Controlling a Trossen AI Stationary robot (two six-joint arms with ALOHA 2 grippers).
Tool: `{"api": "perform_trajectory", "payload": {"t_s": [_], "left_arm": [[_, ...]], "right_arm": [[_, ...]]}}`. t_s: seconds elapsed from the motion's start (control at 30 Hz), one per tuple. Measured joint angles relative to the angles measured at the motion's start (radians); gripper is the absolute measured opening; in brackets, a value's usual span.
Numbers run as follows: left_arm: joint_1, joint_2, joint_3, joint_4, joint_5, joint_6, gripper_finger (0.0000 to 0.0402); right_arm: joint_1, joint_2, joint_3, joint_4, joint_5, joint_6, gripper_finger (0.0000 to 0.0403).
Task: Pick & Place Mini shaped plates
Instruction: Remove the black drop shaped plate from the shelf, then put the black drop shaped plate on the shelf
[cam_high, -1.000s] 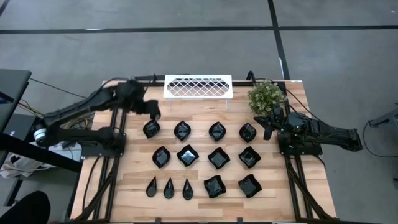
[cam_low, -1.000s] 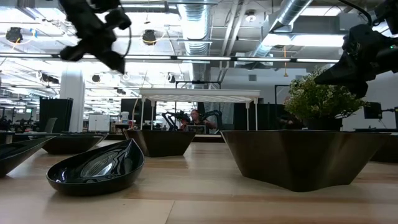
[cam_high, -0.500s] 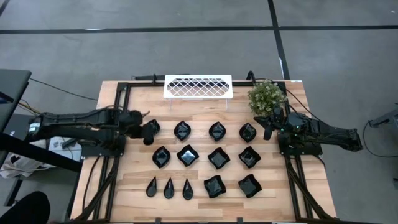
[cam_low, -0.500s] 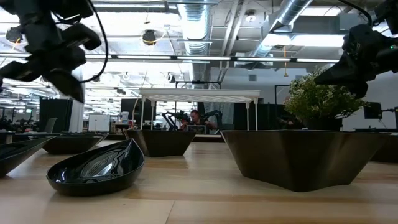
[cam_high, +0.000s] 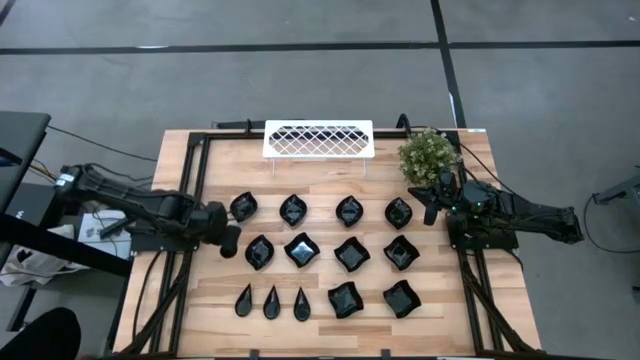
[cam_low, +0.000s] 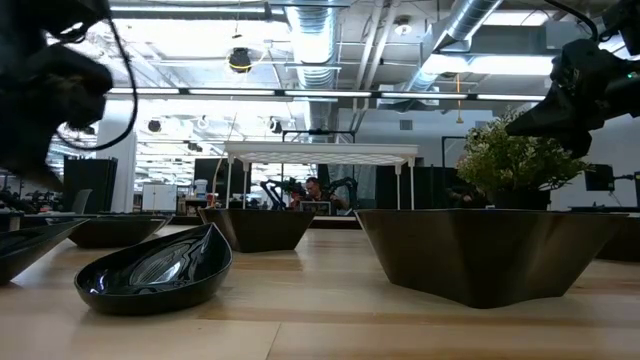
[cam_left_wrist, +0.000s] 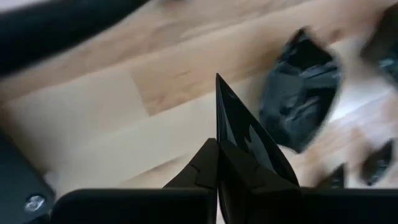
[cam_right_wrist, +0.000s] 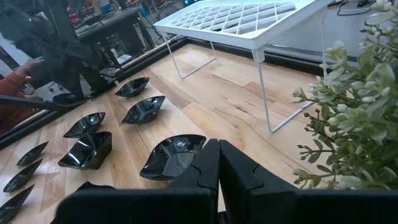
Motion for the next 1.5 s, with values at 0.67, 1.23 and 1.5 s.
{"api": "perform_trajectory", "payload": {"t_s": [0.67, 1.23, 1.5], "left_arm": [[-0.105, 0.285, -0.004, 0.030, -0.153, -0.052, 0.0010], [-0.104, 0.312, -0.004, 0.070, -0.137, -0.054, 0.0054], [-0.104, 0.312, -0.004, 0.070, -0.123, -0.059, 0.0099]], "right_arm": [[0.000, 0.000, 0.000, 0.000, 0.000, 0.000, 0.0000], [0.000, 0.000, 0.000, 0.000, 0.000, 0.000, 0.0000], [0.000, 0.000, 0.000, 0.000, 0.000, 0.000, 0.0000]]}}
